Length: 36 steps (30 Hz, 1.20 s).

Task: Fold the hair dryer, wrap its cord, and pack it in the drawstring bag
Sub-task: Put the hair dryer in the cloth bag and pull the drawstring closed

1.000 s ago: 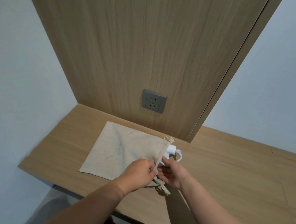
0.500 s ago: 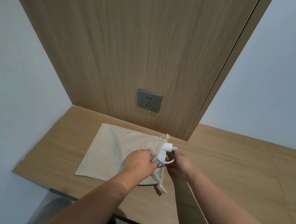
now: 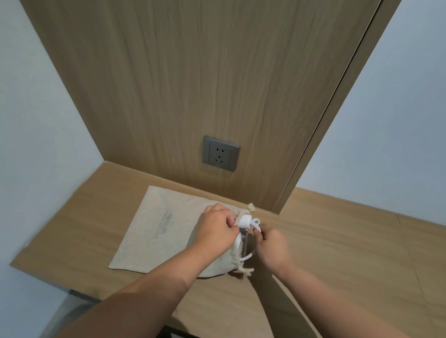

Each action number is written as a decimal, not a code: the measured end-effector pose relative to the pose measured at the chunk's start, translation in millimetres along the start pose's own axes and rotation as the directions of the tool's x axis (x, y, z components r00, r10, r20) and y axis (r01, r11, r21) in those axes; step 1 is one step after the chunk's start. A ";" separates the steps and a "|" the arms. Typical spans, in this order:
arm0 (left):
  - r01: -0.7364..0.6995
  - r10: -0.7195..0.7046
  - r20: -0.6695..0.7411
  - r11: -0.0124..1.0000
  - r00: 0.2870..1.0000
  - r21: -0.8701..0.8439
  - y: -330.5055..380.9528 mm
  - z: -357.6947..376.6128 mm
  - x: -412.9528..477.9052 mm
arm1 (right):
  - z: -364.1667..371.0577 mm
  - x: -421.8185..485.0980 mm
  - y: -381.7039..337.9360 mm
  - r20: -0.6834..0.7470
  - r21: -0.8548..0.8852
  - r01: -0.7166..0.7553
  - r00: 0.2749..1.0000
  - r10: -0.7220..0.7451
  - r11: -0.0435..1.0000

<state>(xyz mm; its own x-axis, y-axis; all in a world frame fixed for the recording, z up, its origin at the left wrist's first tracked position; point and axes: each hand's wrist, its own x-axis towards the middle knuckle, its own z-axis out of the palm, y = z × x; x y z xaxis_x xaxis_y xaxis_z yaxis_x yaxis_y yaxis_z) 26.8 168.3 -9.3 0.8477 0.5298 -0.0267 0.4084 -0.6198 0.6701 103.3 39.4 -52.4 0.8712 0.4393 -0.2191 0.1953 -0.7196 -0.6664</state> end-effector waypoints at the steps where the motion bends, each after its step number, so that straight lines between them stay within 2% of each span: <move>1: 0.008 -0.008 0.027 0.999 1.000 -0.033 0.1 1.7 0.9 | -0.8 -0.8 -2.8 0.036 0.003 0.038 0.999 -0.038 0.999; 3: 0.029 -0.021 0.077 0.994 0.997 -0.103 -4.4 6.4 0.7 | 0.8 0.1 -5.4 0.152 -0.007 0.105 0.983 -0.103 0.994; 5: 0.021 -0.010 0.109 0.996 0.994 -0.092 -11.4 8.3 -0.8 | 8.2 2.0 -4.1 0.266 -0.033 0.103 0.960 -0.091 0.994; 6: 0.005 0.001 0.117 0.999 0.993 -0.051 -14.8 8.3 -1.3 | 12.6 2.4 -3.3 0.295 -0.011 0.054 0.954 -0.048 0.999; 8: -0.038 0.033 0.111 0.998 0.993 0.041 -19.5 4.6 -2.2 | 15.9 2.6 -3.7 0.288 0.152 -0.158 0.951 0.109 0.976; 10: -0.100 0.086 0.083 0.978 0.993 0.182 -25.1 -2.5 -1.2 | 16.2 3.0 -2.1 0.272 0.356 -0.402 0.908 0.318 0.843; 12: -0.168 0.135 0.112 0.907 0.985 0.387 -36.6 -8.1 1.6 | 12.1 0.1 0.5 0.357 0.476 -0.601 0.799 0.484 0.642; 13: -0.179 0.117 0.164 0.876 0.980 0.447 -43.3 -10.9 2.2 | 9.8 -2.8 1.8 0.435 0.486 -0.669 0.743 0.509 0.562; 14: -0.177 0.074 0.229 0.863 0.971 0.474 -49.3 -12.6 1.8 | 8.0 -6.3 3.5 0.538 0.480 -0.724 0.689 0.485 0.496; 16: -0.174 -0.004 0.344 0.857 0.939 0.485 -59.9 -11.1 -2.5 | 5.2 -12.1 4.3 0.725 0.468 -0.794 0.596 0.346 0.389; 17: -0.185 -0.016 0.377 0.851 0.926 0.491 -63.4 -9.8 -5.5 | 4.2 -13.1 4.1 0.769 0.467 -0.812 0.568 0.292 0.351; 21: -0.210 -0.017 0.407 0.836 0.913 0.507 -63.6 -11.6 -6.4 | 2.6 -12.6 -6.5 0.758 0.541 -0.791 0.606 0.243 0.284; 23: -0.207 -0.018 0.426 0.854 0.905 0.477 -61.4 -19.6 -2.2 | 8.9 -9.8 -14.6 0.722 0.563 -0.757 0.646 0.249 0.330; 27: -0.161 -0.029 0.459 0.915 0.888 0.369 -59.8 -35.2 5.2 | 18.3 -2.4 -26.9 0.663 0.535 -0.739 0.667 0.339 0.410; 32: -0.156 0.019 0.420 0.943 0.907 0.294 -58.0 -35.5 -2.0 | 16.0 -1.3 -36.2 0.574 0.461 -0.715 0.692 0.438 0.526; 36: -0.038 0.000 0.346 0.994 0.938 0.102 -62.7 -30.3 -7.5 | 24.1 -2.2 -34.0 0.536 0.531 -0.671 0.739 0.408 0.518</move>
<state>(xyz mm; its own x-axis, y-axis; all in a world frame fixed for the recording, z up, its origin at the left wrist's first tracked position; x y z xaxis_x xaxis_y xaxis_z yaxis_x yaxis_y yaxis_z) -15.5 220.8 -28.6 0.9125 0.2967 -0.2815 0.4085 -0.6954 0.5912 83.9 75.8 -46.5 0.4816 0.3196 -0.8160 -0.7225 -0.3822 -0.5762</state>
